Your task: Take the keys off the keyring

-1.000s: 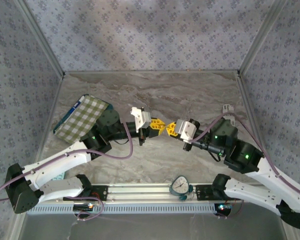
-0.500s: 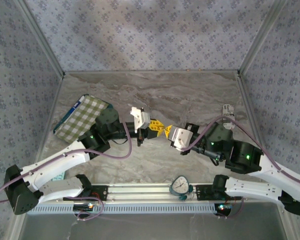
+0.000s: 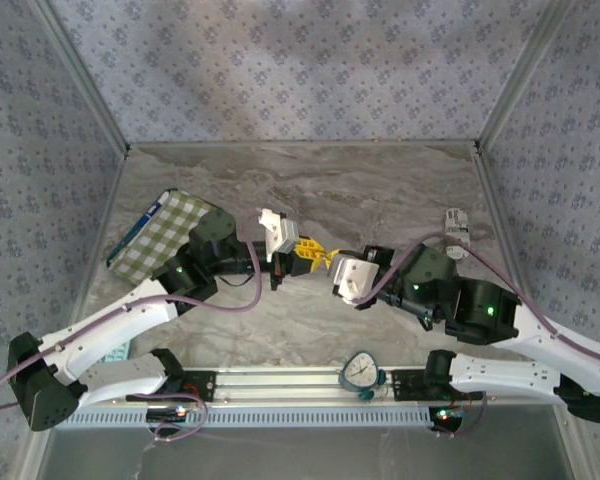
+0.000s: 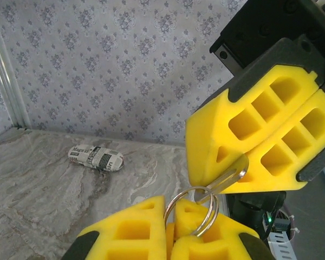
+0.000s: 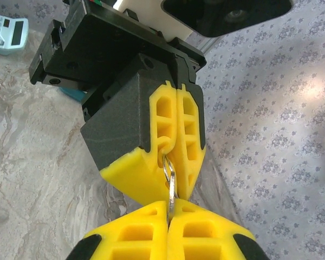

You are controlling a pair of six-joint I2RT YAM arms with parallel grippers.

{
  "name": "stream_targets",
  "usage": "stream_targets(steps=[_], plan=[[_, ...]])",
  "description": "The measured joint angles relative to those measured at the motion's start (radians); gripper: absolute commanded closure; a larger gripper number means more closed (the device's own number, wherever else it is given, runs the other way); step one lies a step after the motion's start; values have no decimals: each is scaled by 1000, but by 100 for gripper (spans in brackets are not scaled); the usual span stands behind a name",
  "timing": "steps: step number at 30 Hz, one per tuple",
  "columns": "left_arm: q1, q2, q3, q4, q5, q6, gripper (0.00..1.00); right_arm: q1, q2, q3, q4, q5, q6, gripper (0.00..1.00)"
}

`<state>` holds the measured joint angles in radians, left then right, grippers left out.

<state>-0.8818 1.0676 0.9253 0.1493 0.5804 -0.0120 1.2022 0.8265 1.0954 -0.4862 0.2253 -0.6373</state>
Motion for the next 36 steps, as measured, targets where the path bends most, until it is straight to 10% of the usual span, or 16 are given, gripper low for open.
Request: stream_targets(steps=[36], plan=[[16, 0, 30, -178, -159, 17, 96, 49, 143, -69, 201, 236, -135, 100]])
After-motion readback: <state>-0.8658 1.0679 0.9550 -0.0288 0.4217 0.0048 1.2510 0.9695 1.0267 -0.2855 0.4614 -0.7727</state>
